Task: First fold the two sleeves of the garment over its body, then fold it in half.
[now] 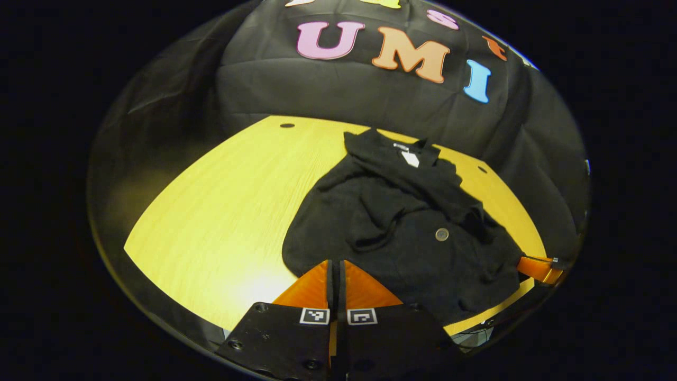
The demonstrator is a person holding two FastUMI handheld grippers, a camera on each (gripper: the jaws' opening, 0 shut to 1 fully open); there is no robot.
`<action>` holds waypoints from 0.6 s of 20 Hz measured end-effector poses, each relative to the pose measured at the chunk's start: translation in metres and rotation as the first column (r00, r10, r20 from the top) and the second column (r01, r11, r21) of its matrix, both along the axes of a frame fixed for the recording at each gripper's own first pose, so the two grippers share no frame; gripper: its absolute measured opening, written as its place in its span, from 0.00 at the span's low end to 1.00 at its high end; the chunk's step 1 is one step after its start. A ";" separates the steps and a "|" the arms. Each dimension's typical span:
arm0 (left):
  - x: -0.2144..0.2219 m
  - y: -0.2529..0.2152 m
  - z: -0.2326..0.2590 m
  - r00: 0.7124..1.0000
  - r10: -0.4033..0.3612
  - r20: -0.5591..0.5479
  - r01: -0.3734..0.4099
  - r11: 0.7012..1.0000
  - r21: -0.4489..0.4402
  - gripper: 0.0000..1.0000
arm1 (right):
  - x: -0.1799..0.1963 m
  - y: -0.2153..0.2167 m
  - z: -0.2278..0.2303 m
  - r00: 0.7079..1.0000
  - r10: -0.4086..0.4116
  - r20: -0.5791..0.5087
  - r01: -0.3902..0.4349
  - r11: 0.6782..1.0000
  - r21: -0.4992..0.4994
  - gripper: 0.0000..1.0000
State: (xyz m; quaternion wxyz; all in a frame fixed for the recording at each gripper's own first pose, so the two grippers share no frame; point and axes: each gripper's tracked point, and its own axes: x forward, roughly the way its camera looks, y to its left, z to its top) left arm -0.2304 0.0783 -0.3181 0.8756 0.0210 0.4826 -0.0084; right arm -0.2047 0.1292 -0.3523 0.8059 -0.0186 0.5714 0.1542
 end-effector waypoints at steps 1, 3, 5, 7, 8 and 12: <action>0.014 -0.004 0.008 1.000 -0.013 0.027 0.013 1.000 -0.009 0.00 | 0.011 0.005 0.005 1.000 0.012 0.016 -0.012 1.000 0.004 0.03; 0.043 -0.013 0.022 0.997 -0.039 0.071 0.041 0.999 -0.020 0.00 | 0.035 0.013 0.013 0.998 0.044 0.047 -0.045 0.999 0.004 0.03; 0.074 -0.022 0.026 0.993 -0.054 0.105 0.058 0.998 -0.027 0.00 | 0.064 0.023 0.017 0.994 0.079 0.075 -0.080 0.997 0.004 0.03; 0.106 -0.030 0.026 0.990 -0.067 0.122 0.071 0.997 -0.026 0.00 | 0.098 0.033 0.019 0.989 0.112 0.100 -0.112 0.994 0.002 0.03; 0.122 -0.033 0.025 0.988 -0.071 0.134 0.074 0.997 -0.022 0.00 | 0.118 0.037 0.019 0.986 0.124 0.115 -0.125 0.992 0.004 0.03; 0.196 -0.049 0.019 0.978 -0.059 0.200 0.061 0.998 -0.006 0.00 | 0.204 0.059 0.003 0.978 0.158 0.139 -0.164 0.986 0.027 0.02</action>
